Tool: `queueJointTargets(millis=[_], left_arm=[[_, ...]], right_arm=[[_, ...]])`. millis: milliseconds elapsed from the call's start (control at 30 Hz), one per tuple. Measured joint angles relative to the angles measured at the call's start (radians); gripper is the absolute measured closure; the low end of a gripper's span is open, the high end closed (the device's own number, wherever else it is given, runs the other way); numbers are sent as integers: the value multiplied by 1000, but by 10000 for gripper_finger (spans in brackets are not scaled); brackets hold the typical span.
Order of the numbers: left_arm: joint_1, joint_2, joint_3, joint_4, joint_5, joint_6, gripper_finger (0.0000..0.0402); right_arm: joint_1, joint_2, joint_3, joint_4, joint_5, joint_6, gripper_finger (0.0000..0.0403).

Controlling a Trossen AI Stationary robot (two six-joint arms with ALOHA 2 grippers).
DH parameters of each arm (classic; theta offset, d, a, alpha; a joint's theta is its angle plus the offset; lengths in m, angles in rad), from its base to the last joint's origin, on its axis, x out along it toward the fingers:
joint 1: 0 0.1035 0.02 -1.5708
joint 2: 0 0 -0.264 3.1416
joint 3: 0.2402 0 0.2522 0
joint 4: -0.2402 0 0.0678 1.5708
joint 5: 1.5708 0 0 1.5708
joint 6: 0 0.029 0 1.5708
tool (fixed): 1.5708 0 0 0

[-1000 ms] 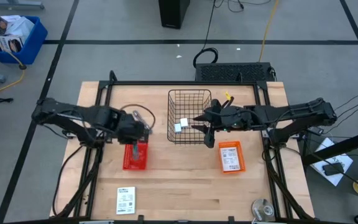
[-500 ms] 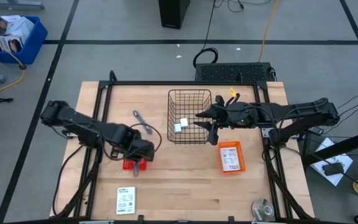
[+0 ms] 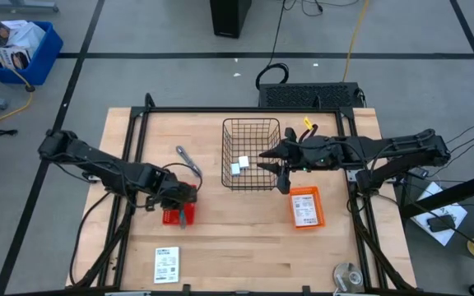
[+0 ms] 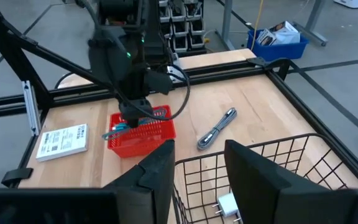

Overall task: Pick and place items into bin
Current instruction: Put the blue charger cable into the red bin, then put the black charger cable into the red bin

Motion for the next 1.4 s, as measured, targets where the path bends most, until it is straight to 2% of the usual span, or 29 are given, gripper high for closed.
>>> queueJointTargets(millis=[133, 667, 767, 933, 1067, 1167, 1400], left_arm=[[21, -1, -23, 59, 4, -6, 366], [71, -59, -25, -9, -40, -66, 355], [70, -65, -25, -12, -41, -68, 331], [70, -65, -25, -6, -45, -65, 261], [70, -70, -25, 5, -7, -60, 214], [70, -96, -25, 36, -11, -61, 198], [106, -209, -25, 98, -164, -75, 195]], right_arm=[[0, 0, 0, 0, 0, 1, 271], [-2, 0, 0, 0, 1, -5, 271], [-2, 0, 0, 0, 0, -16, 271], [-2, 0, 0, 0, 0, -40, 271], [-2, 0, 0, 0, 0, -57, 271], [-2, 0, 0, 0, 0, -60, 271], [-2, 0, 0, 0, 0, -68, 271]])
